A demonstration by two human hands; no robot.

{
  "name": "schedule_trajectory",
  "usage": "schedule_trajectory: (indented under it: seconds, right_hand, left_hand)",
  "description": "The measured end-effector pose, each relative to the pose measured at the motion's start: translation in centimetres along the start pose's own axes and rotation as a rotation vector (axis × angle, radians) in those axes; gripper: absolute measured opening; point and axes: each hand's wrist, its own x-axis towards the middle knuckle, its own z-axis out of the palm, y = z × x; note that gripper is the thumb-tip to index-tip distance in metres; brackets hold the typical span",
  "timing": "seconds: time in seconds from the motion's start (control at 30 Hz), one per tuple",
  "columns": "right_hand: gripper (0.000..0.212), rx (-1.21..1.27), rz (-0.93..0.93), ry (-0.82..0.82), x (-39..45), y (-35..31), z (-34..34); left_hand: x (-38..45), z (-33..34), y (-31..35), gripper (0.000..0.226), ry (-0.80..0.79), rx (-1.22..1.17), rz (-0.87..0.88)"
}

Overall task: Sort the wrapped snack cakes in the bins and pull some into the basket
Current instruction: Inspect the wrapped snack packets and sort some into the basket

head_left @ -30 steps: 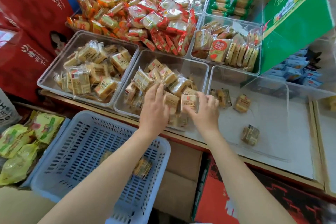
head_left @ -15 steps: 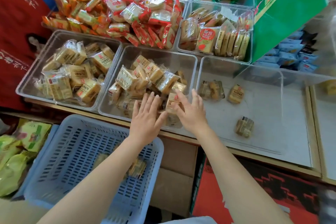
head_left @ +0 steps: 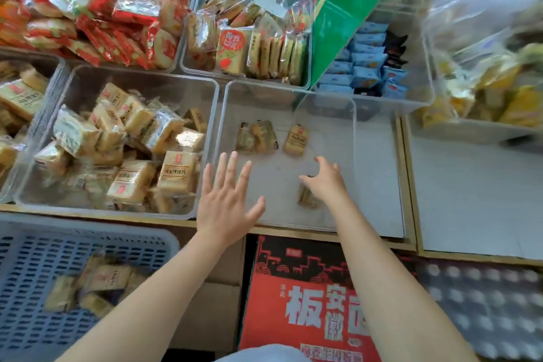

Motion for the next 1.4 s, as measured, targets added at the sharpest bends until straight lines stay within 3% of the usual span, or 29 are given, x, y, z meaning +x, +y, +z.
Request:
schedule_trajectory:
  seconds: [0.13, 0.23, 0.37, 0.5, 0.6, 0.67, 0.77, 0.87, 0.97, 1.07, 1.33, 1.4]
  right_hand:
    - [0.074, -0.114, -0.025, -0.143, 2.5, 1.1, 1.2]
    - [0.065, -0.176, -0.094, -0.112, 3.0, 1.8, 2.2]
    - [0.07, -0.101, -0.083, -0.23, 3.1, 2.1, 2.2]
    - [0.056, -0.119, -0.133, -0.325, 2.6, 1.8, 1.5]
    - [0.067, -0.099, -0.16, -0.387, 2.0, 1.6, 1.1]
    - [0.065, 0.014, -0.163, -0.372, 1.9, 1.1, 0.7]
    - [0.049, 0.444, -0.106, -0.302, 2.1, -0.4, 0.1]
    - [0.03, 0.815, -0.082, -0.178, 3.0, -2.3, 0.4]
    - [0.03, 0.922, -0.101, -0.12, 4.2, -4.7, 1.2]
    - [0.022, 0.863, -0.083, -0.115, 5.6, -6.0, 2.7]
    - [0.067, 0.685, -0.101, -0.168, 6.4, -7.9, 4.9]
    - [0.068, 0.652, -0.083, -0.184, 6.4, -8.3, 5.2]
  left_hand:
    - [-0.1, 0.2, 0.3, 0.081, 0.042, 0.007, -0.007]
    - [0.0, 0.1, 0.4, 0.079, 0.048, 0.016, -0.015]
    - [0.0, 0.2, 0.4, 0.078, 0.054, 0.017, -0.025]
    - [0.0, 0.2, 0.5, 0.078, 0.048, 0.024, -0.039]
    - [0.1, -0.1, 0.4, 0.08, 0.059, 0.011, -0.03]
    - [0.4, -0.6, 0.3, 0.081, 0.109, 0.011, -0.005]
    - [2.1, -1.6, -0.8, 0.083, 0.178, 0.018, -0.058]
    - [4.0, -2.1, -2.2, 0.089, 0.082, 0.025, -0.171]
    - [4.7, -1.6, -2.6, 0.094, -0.035, 0.042, -0.199]
    - [4.6, -1.6, -2.4, 0.094, -0.034, -0.001, -0.209]
    - [4.6, -1.7, -2.3, 0.094, -0.073, -0.01, -0.22]
    - [4.6, -1.8, -2.4, 0.094, -0.074, -0.015, -0.22]
